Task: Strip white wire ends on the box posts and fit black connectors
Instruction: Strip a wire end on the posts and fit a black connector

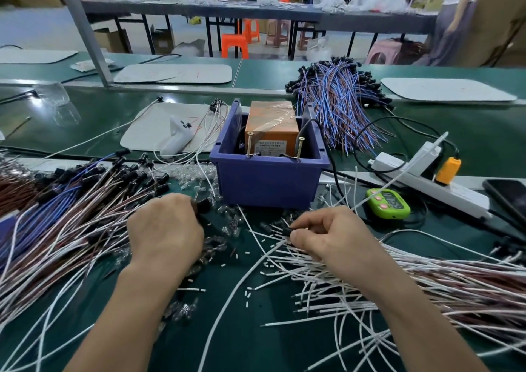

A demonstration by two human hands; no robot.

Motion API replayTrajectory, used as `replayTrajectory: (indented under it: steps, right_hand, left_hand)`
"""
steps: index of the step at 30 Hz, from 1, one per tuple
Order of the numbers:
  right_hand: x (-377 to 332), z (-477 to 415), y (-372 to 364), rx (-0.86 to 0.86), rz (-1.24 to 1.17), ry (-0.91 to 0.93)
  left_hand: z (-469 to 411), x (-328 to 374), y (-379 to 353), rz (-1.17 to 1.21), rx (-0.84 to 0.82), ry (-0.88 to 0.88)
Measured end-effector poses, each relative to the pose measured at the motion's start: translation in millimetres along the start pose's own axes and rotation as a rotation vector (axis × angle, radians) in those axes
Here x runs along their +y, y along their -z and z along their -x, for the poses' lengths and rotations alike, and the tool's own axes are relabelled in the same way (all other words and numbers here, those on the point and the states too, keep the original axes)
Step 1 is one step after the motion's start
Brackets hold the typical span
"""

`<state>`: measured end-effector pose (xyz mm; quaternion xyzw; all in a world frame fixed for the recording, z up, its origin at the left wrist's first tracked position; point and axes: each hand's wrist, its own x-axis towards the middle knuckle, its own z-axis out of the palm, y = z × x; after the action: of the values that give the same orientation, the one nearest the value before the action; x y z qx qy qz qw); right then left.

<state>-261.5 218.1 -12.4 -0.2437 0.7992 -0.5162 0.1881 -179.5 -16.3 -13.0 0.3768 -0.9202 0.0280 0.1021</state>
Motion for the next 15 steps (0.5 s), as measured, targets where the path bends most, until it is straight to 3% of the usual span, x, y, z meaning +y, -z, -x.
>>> replayTrajectory:
  steps: [4, 8, 15]
  right_hand:
    - [1.6, -0.1, 0.1, 0.011, 0.008, -0.006]
    - [0.4, 0.1, 0.3, 0.004, -0.001, 0.004]
    - [2.6, -0.3, 0.5, -0.002, 0.003, 0.006]
  left_hand:
    - [1.8, -2.2, -0.4, 0.120, 0.113, -0.083]
    - [2.1, -3.4, 1.4, -0.117, -0.037, -0.143]
    - [-2.3, -10.2, 13.2, 0.195, -0.176, -0.196]
